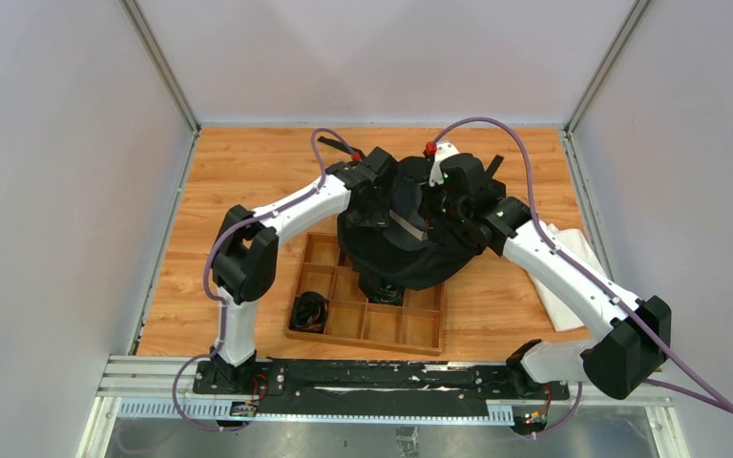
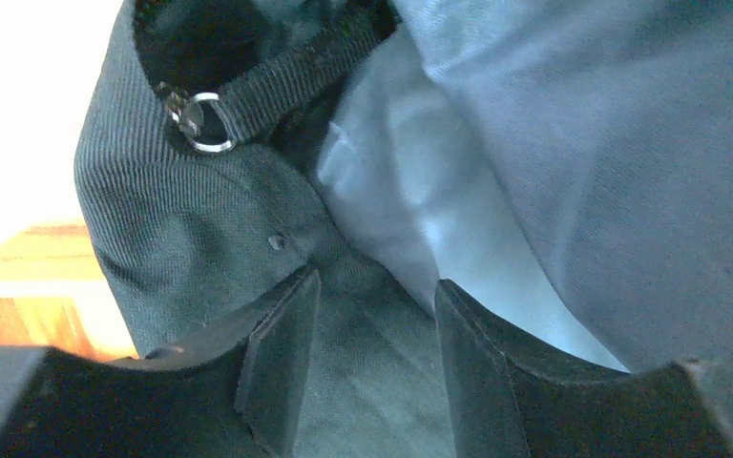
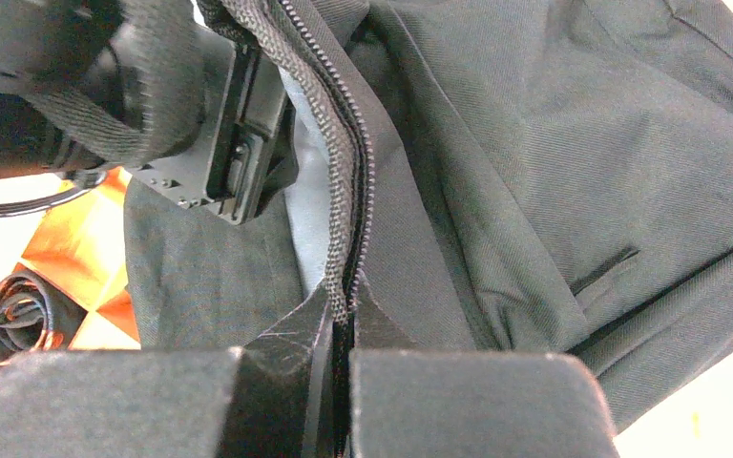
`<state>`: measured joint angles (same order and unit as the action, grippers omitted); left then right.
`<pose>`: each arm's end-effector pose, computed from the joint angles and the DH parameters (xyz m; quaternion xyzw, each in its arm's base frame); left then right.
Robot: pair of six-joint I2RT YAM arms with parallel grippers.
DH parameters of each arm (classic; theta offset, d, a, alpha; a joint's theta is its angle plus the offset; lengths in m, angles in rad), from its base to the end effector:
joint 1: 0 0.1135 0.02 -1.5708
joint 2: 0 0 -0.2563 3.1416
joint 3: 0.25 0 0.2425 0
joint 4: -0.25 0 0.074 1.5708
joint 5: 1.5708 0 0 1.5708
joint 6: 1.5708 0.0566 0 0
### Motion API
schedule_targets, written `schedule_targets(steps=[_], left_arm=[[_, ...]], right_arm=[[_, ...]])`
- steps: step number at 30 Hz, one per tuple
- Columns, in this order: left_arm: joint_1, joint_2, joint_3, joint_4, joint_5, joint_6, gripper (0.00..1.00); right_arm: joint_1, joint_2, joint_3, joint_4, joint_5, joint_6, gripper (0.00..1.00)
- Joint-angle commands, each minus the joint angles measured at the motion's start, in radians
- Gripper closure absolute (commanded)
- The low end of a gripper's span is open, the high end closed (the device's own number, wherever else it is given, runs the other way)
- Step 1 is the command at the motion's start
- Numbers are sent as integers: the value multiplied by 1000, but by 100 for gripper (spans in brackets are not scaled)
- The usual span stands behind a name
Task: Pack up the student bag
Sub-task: Zip the student bag at the center of the board.
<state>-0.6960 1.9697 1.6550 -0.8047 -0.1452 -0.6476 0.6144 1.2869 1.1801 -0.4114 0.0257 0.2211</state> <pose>0.3262 -0.2619 0.2170 0.0073 0.9722 -0.0836 0.2187 0.2473 0.1727 0.3295 -0.1626 0.8492 0.1936 0.4636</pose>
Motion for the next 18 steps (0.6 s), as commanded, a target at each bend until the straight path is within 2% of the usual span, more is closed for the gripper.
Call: schedule_targets(steps=[1,3,5,8,11,18], left_arm=[[-5,66,-28,-45,-53,-39,44],[-4,87,-21,-61,-65,-38,46],[-3,93,-15,-73,-78,-40,53],[-4,62,-16,-73,-97,-49,81],[-3,2,-6,-73,-106,-44,100],[-4,-172,29,-100,-113,15,100]], right_arm=[[-16,-29,-20,15,-10,6,100],[-16,-32,-22,16,-7,7,100],[-15,-32,-19,16,-4,5,100],[-16,-32,-16,15,-1,2,100],[-15,-30,-15,14,3,2,100],[-16,-14,-10,14,9,4,100]])
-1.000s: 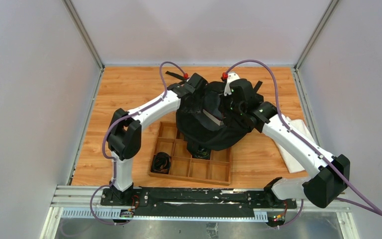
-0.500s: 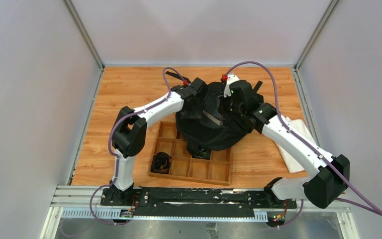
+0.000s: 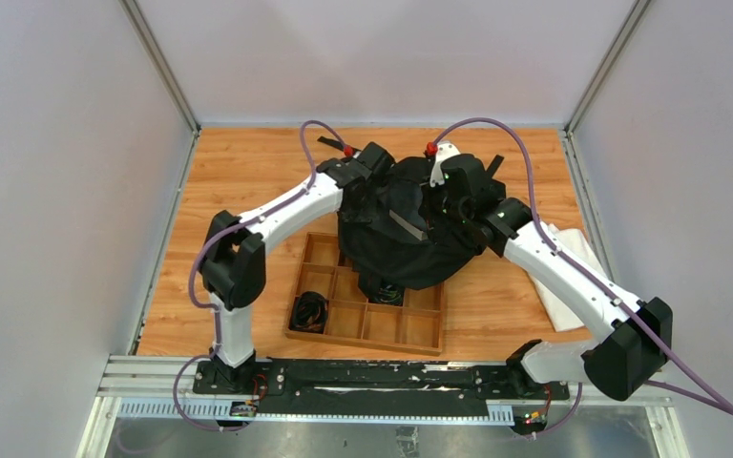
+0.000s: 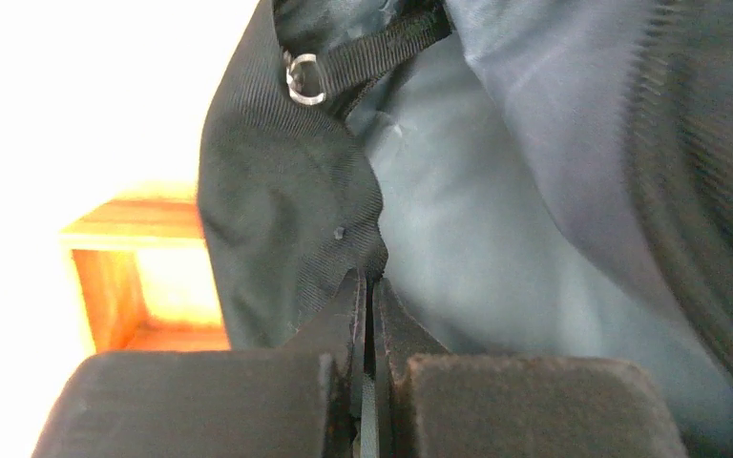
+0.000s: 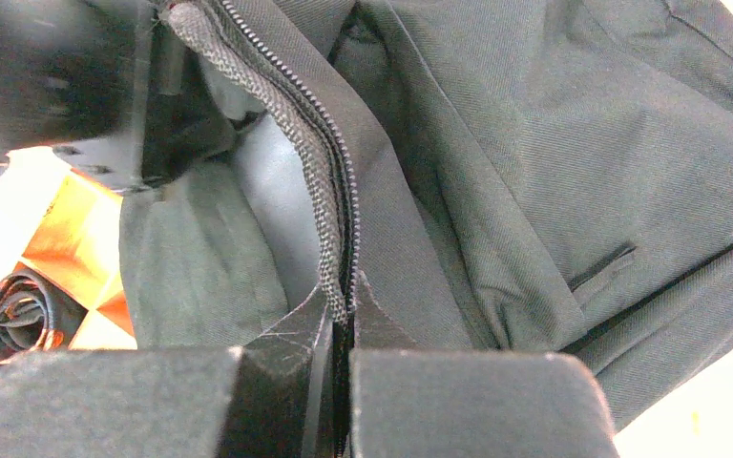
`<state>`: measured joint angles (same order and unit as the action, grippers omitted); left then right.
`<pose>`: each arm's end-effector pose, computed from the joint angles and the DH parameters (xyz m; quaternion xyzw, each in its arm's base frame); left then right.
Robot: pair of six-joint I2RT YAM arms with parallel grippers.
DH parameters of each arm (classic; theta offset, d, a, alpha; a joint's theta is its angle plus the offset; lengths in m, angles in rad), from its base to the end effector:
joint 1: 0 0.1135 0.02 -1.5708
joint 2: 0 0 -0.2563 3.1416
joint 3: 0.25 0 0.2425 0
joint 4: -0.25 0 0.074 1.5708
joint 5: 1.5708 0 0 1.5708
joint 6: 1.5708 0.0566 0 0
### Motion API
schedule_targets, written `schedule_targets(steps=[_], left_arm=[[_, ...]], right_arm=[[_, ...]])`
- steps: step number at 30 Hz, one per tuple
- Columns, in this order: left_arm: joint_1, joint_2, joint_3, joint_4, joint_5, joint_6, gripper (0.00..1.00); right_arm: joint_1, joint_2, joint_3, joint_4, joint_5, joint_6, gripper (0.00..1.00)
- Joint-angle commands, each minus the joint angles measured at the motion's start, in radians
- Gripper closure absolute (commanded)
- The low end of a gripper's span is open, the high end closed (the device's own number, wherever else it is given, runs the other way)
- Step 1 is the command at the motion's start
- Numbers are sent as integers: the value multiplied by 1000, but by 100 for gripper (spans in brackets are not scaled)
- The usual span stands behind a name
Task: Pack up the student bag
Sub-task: Zip the student bag at the center of the board.
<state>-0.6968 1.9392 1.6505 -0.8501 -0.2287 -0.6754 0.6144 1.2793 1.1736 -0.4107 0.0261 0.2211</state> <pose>0.3217 -0.2524 0.2260 -0.0141 0.9706 -0.0487 0.2353 0.2459 0.1717 0.3294 -0.1624 0.8488 0.1938 0.4644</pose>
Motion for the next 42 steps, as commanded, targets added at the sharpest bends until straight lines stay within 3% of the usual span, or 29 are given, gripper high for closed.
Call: schedule_targets(steps=[1,6,10,11,14,15,17,24,27,28,29,32,37,40,42], left_arm=[[-3,-172,27,-56,-28,51,100],[-3,-301,-47,-54,4,88,100],[-3,-336,-103,-53,70,103,100],[-3,-339,-114,-53,69,103,100],[-3,-348,-140,-50,59,97,100],[-3,-352,-145,-50,59,103,100],[-3,-363,-154,-48,58,117,100],[-3,-503,-282,75,90,216,100],[-3,-578,-363,161,119,265,100],[-3,-603,-390,188,123,281,100],[-3,-632,-414,223,134,296,100],[-3,-707,-482,332,178,344,100],[-3,-751,-492,356,199,394,100],[-2,-723,-448,288,190,403,76],[-3,-705,-411,240,184,405,67]], right_arm=[[-15,-3,-3,12,8,3,100],[-15,25,-13,19,-10,-3,100],[-13,88,27,-2,-175,-6,100],[-10,104,44,-19,-210,-6,97],[9,103,69,-47,-263,-18,68],[12,85,67,-46,-275,-26,63],[14,32,53,-42,-301,-44,57],[13,-118,-17,-80,-288,-61,54],[13,-153,-58,-82,-294,-33,56],[13,-167,-75,-74,-280,-17,65],[14,-182,-93,-66,-246,6,82],[13,-199,-138,-36,-196,61,97],[13,-107,-140,-43,-264,85,100],[14,-116,-119,-68,-272,80,100],[13,-171,-115,-71,-214,73,100]])
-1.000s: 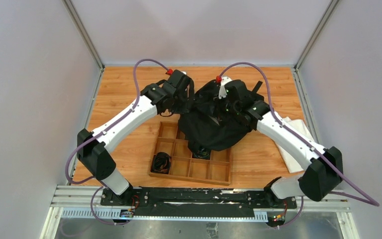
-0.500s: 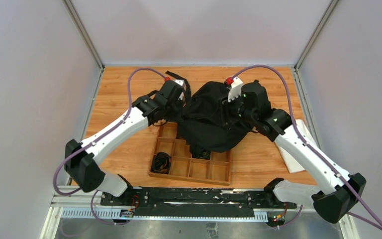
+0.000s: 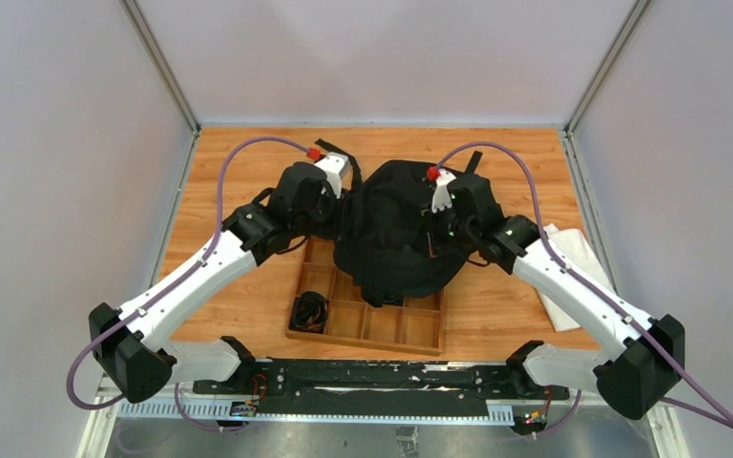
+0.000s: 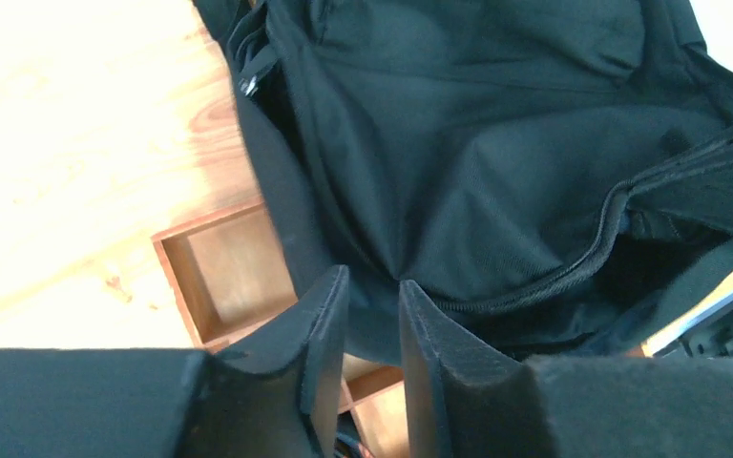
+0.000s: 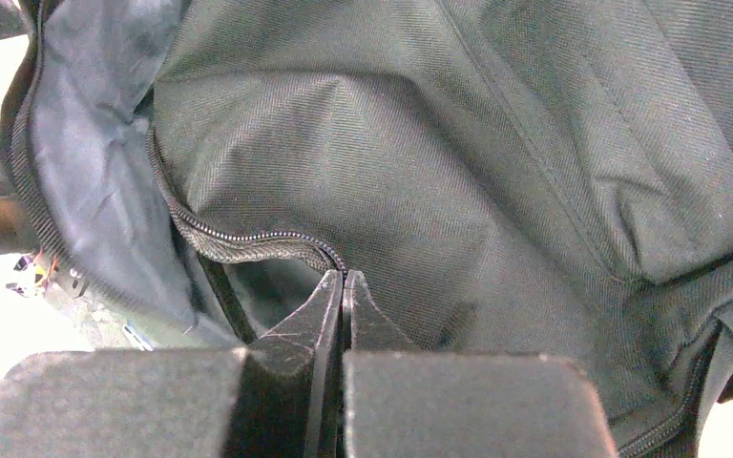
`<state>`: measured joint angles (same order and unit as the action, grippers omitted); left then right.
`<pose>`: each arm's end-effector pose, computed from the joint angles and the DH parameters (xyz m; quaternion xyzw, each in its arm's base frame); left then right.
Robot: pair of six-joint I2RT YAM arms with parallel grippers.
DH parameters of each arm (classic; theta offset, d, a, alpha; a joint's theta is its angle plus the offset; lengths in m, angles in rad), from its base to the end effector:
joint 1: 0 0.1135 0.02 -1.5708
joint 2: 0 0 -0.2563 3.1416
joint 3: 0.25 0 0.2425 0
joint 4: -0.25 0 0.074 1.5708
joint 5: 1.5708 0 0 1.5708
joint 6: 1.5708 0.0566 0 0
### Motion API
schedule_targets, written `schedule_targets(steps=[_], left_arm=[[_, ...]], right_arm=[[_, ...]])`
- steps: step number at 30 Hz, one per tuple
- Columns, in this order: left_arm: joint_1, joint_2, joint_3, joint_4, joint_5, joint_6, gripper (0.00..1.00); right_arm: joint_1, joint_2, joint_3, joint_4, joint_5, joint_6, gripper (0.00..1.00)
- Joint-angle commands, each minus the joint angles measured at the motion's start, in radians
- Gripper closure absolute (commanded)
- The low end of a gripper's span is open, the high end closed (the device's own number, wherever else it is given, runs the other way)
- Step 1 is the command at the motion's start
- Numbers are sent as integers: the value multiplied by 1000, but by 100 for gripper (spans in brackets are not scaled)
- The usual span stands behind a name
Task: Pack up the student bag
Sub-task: Zip the student bag at the center of the board.
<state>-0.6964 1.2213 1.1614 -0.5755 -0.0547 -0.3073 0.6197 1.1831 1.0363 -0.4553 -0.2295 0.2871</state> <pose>0.2133 -0.1743 0.3227 0.1604 0.8778 -0.1954 0.4068 0.2129 0.1677 0.3026 -0.1981 0.8582 0.2937 0.3715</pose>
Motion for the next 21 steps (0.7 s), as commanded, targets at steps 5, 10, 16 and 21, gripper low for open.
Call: schedule_targets(steps=[5,10,16,21], left_arm=[[-3,2,131,-61,16,32,49],[-3,-2,166,-27,128,13,47],[-31,102,231,-10,318,-42,46],[-142,162,217,60,327,-74,47]], right_arm=[[-4,-246,-12,-34,244,25,70],[-24,-313,-68,-54,195,55,70],[-24,-343,-158,-42,45,78,74],[-23,-399,-262,-33,8,85,74]])
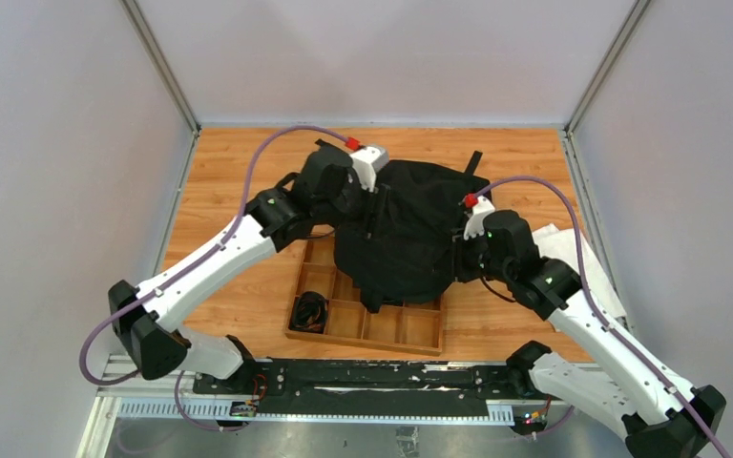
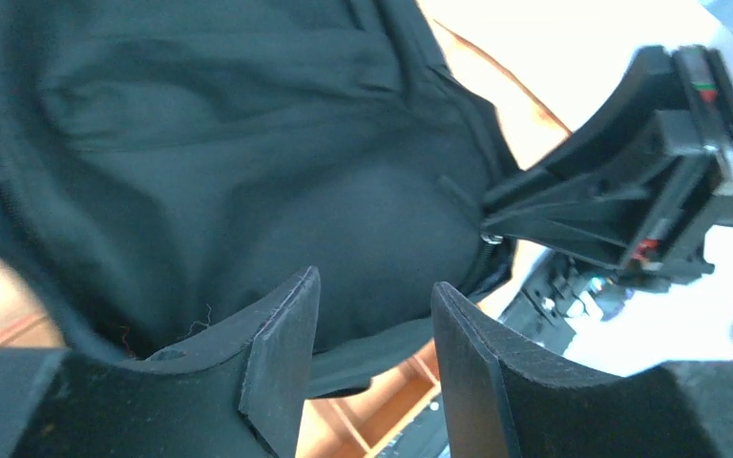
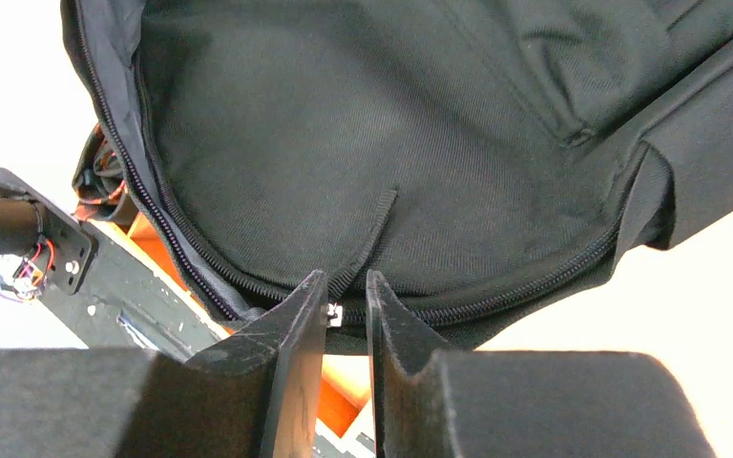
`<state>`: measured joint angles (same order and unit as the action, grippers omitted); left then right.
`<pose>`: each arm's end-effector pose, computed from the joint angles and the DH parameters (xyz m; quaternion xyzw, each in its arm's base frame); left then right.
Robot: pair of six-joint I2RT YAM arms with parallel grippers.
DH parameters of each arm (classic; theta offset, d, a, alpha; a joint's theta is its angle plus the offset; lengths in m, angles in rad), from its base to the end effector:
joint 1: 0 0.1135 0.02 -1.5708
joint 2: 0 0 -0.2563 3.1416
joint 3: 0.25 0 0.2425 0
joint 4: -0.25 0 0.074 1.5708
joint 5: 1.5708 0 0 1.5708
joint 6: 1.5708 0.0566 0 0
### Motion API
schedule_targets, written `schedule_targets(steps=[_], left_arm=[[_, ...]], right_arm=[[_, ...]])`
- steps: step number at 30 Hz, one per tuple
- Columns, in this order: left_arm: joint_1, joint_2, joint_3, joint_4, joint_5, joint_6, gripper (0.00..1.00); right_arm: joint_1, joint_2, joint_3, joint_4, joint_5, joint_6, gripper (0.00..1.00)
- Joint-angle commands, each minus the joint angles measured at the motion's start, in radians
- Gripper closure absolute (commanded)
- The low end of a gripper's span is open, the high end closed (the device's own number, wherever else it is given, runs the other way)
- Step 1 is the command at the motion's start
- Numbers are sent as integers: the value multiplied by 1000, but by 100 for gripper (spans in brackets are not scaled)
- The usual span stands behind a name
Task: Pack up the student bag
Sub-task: Zip the student bag at the center of the board.
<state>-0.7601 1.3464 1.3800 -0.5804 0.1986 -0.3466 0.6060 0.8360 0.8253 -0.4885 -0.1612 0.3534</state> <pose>0.2144 -0.2192 0.3639 0.2256 0.8390 -0.3297 0.3693 0.1574 0.1201 0.2990 -0.1487 0.8451 0.2963 0.4195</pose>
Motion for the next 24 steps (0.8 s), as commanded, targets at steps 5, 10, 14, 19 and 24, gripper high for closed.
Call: schedule_targets(steps=[5,10,14,19,24], left_arm=[[-150,36,-86,140,106,-96,55],[-187,-53,-273,243,108,-137,57],[-190,-78,-413,317,111,-145,58],[-194,-80,-434,295,102,-123,58],[-194,-95,-340,216,92,-83,59]], right_arm=[[-9,-74,-130,16,-149,49,74],[2,-109,-223,60,-166,100,71],[3,-156,-268,63,-159,128,70],[2,-207,-228,0,-60,116,59],[3,-213,-160,-19,28,99,51]])
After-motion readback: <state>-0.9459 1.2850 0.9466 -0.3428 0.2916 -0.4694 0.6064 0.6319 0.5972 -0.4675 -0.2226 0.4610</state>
